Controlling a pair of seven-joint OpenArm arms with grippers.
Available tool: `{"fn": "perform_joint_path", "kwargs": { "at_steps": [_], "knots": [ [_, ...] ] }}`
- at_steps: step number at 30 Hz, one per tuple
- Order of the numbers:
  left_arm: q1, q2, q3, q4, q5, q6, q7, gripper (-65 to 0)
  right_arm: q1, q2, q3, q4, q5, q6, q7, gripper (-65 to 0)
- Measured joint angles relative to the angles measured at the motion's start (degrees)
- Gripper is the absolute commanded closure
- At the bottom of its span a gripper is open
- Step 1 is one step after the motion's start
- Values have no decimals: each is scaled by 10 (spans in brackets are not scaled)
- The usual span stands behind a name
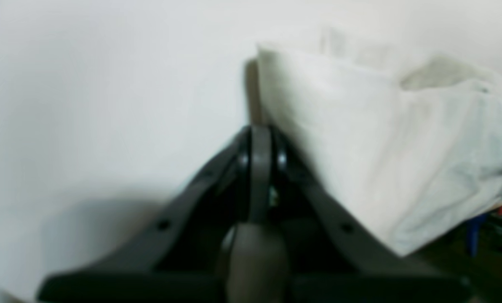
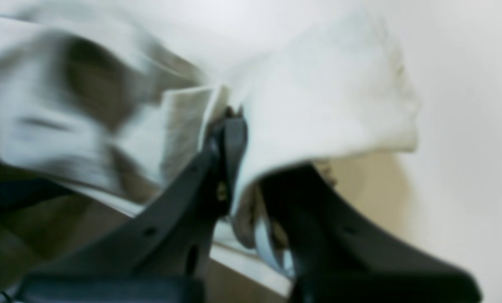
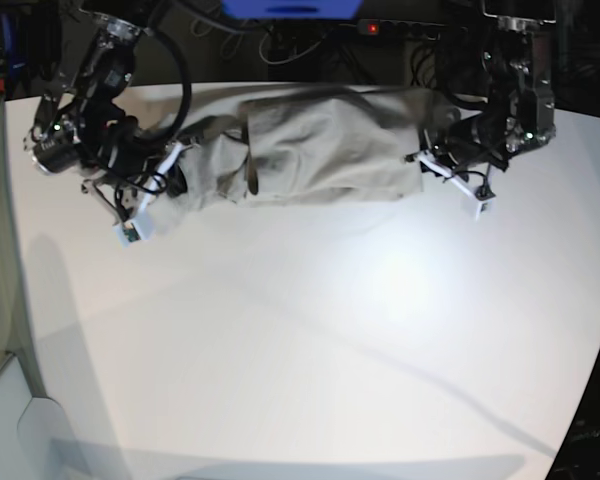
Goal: Layout the t-shirt on the table in an organized manner, then fold the t-shirt properly
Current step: 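Grasp both strip ends with both grippers and pull them inward, then fold the strip end held by the right gripper over onto the middle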
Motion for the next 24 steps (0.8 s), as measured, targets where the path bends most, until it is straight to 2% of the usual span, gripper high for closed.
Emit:
{"fn": "perform_joint_path", "kwargs": {
  "at_steps": [5, 10, 18, 24],
  "knots": [
    [-2, 4, 0, -2, -2, 0, 0, -2, -14, 0, -91, 22, 6, 0, -15, 0],
    [-6, 5, -2, -17, -17, -4, 0, -2, -17, -5, -165, 24, 82, 0, -10, 0],
    [-12, 13, -2, -26, -21, -6, -4, -2, -14, -37, -241, 24, 77, 0, -12, 0],
    [-12, 18, -2, -26, -20, -6, -6, -2, 6, -38, -277, 19, 78, 0, -10, 0]
  ]
}}
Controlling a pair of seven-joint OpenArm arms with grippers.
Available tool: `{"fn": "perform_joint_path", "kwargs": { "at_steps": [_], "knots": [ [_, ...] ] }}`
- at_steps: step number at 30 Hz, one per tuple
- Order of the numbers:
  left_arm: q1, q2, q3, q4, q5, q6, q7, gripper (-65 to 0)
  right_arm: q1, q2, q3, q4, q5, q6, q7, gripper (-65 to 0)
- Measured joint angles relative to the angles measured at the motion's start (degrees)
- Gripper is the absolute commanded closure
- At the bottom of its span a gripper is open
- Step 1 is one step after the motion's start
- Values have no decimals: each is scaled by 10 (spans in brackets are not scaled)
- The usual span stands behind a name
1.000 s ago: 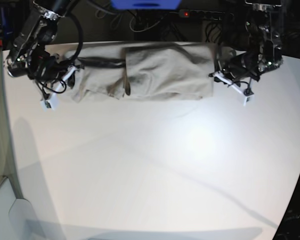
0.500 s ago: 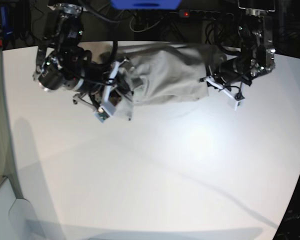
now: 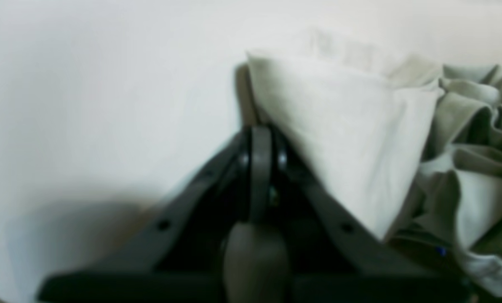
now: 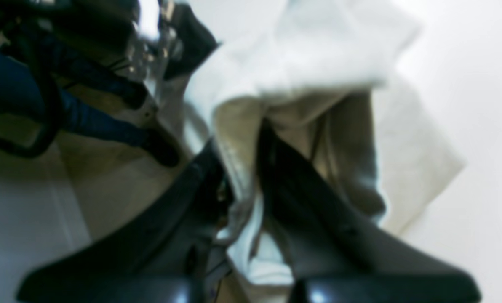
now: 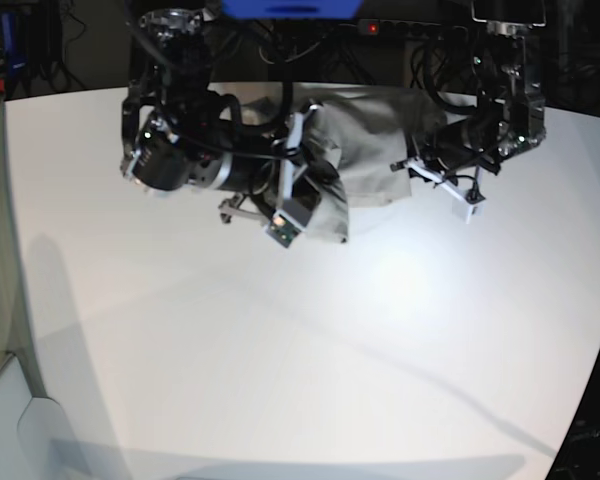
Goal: Layout the t-shirt on the table in an organized manner, then fold the t-shirt properly
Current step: 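Fold the strip end held by the right gripper over onto the middle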
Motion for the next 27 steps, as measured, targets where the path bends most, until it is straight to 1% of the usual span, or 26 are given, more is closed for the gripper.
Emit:
{"fn": "perform_joint_path", "kwargs": {
  "at_steps": [6, 10, 14, 19, 21, 24, 27],
  "knots": [
    [0, 0, 0, 0, -2, 0, -1, -2, 29, 0, -27, -45, 0, 0, 0, 0],
    [4, 1, -4, 13, 5, 0, 2, -1, 39, 1, -62, -83, -2, 0, 37, 0],
    [12, 7, -54, 23, 6, 1, 28, -1, 39, 1, -85, -101, -2, 0, 56, -6],
    [12, 5, -113, 23, 21, 4, 31, -1, 51, 1, -99, -101, -2, 0, 60, -66],
    [14, 4, -133, 23, 25, 5, 32, -1, 51, 1, -100, -101, -2, 0, 60, -99],
    [14, 3, -168, 21, 30, 7, 35, -1, 50, 1, -101, -101, -2, 0, 60, -165],
    [14, 2, -211, 21, 33, 9, 37, -1, 50, 1, -101, -101, -1, 0, 61, -250]
  ]
}}
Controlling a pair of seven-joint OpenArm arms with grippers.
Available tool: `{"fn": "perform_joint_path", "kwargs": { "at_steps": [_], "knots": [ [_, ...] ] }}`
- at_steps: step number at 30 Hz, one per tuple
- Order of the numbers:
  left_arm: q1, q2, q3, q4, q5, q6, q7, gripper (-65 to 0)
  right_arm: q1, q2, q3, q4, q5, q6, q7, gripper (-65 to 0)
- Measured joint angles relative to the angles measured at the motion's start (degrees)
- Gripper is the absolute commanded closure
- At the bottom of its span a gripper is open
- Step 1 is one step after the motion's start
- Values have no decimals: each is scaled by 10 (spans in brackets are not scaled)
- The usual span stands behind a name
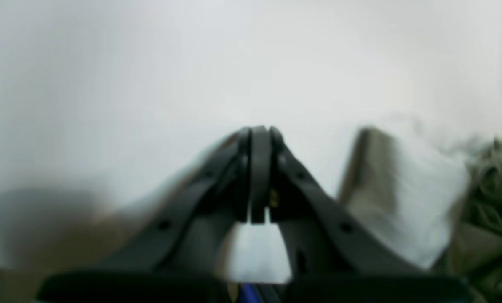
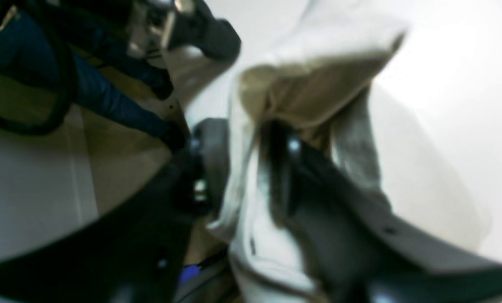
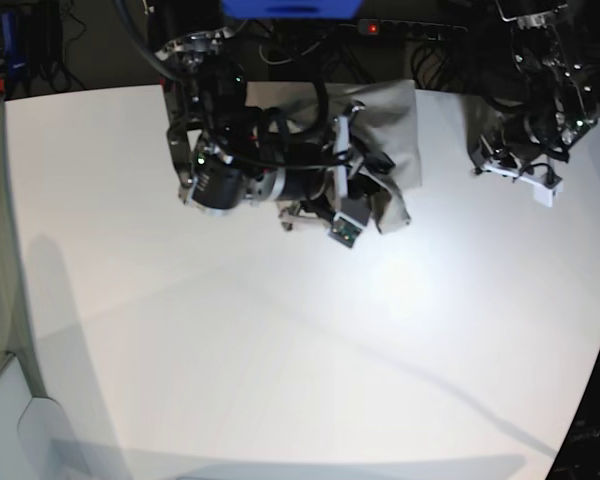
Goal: Layout the t-shirt on the table in an organized manner, then fold the t-shirt properly
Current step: 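Fold the strip end held by the right gripper over onto the middle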
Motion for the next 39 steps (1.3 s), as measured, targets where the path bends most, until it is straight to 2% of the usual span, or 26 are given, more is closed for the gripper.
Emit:
{"fn": "perform_joint_path", "kwargs": {
  "at_steps": [4, 9, 12, 20, 24, 27, 29, 31, 35, 37, 39],
  "knots": [
    [1, 0, -38, 0, 0, 0, 1, -1, 0, 0, 0, 1, 0, 0, 0, -324],
    [14, 0, -67, 0, 0, 0, 1, -1, 10, 1, -48, 4, 1, 0, 0, -328],
    [15, 0, -79, 1, 0, 0, 2, -1, 17, 2, -46, 5, 6, 0, 5, -327],
    [33, 4, -108, 91, -3, 0, 5, -2, 50, 78, -32, 28, 1, 0, 2, -319],
    [33, 21, -110, 108, -75, -3, 41, -2, 42, 101, -32, 43, 3, 0, 4, -258],
    [33, 31, -106, 108, -161, -7, 41, -2, 37, 120, -33, 45, 3, 0, 3, -227],
    [33, 48, -108, 111, -197, -7, 38, -3, 37, 129, -12, 45, 5, 0, 4, -225],
    [35, 73, -101, 111, -219, -8, 40, -4, 36, 134, 25, 45, 4, 0, 4, -225],
    [46, 78, -30, 111, -240, -9, 40, -6, 34, 158, 74, 45, 3, 0, -3, -226],
    [47, 80, 7, 111, -244, -9, 42, -42, 35, 169, 89, 44, 1, 0, -6, -235],
    [52, 80, 25, 111, -246, -9, 42, -130, 34, 177, 95, 44, 4, 0, -4, -267]
  ]
}}
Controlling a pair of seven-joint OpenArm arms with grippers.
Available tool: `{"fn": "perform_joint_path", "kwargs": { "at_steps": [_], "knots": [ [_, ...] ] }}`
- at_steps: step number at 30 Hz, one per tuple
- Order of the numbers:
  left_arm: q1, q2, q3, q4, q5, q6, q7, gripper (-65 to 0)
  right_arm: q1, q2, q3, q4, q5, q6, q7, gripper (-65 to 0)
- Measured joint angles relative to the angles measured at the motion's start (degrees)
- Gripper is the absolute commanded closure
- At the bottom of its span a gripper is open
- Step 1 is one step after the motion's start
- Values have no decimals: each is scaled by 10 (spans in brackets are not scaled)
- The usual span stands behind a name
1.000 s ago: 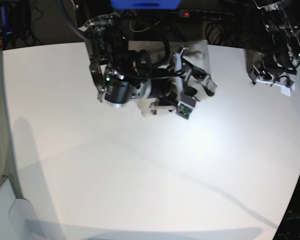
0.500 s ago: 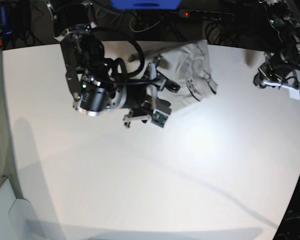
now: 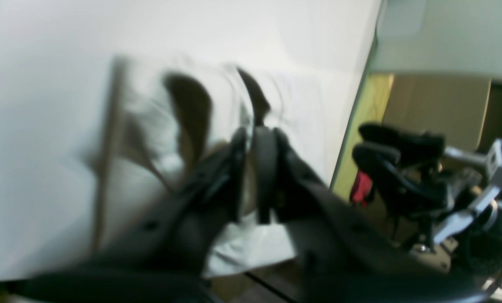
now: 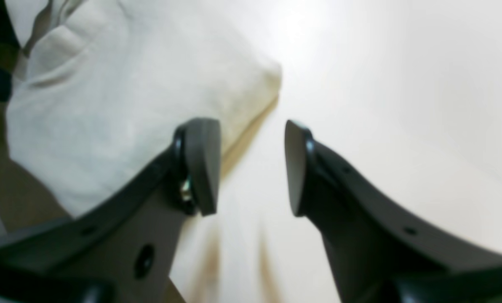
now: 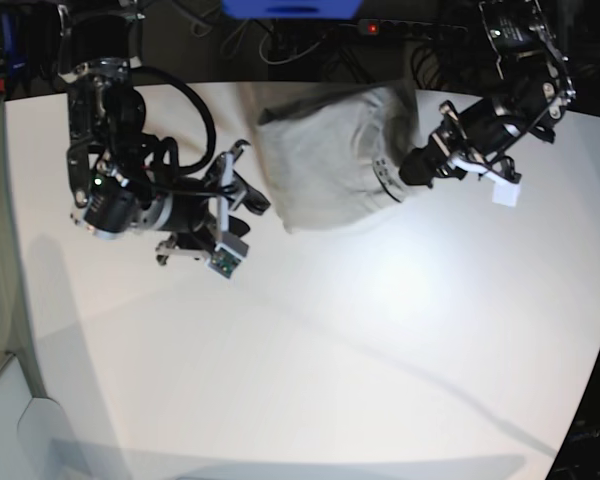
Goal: Layout the t-shirt on the table in an organized manner, then fold the t-shirt properly
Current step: 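Fold the strip end held by the right gripper over onto the middle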
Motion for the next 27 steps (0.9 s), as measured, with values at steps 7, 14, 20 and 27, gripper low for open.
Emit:
{"fn": "perform_joint_path", "kwargs": {
  "at_steps": [7, 14, 20, 27],
  "knots": [
    [27, -4, 3, 0, -2, 0, -6, -514, -16, 12, 38, -1, 0, 0, -1, -390],
    [26, -17, 7, 0, 0, 0, -19, -562, -24, 12, 49, -1, 0, 0, 0, -389],
    [16, -15, 39, -5, 94, 8, -26, -562, -23, 12, 49, -1, 1, 0, 3, -389],
    [1, -12, 97, -26, 145, 9, -31, -562, -21, 12, 49, -1, 0, 0, 2, -389]
  ]
}}
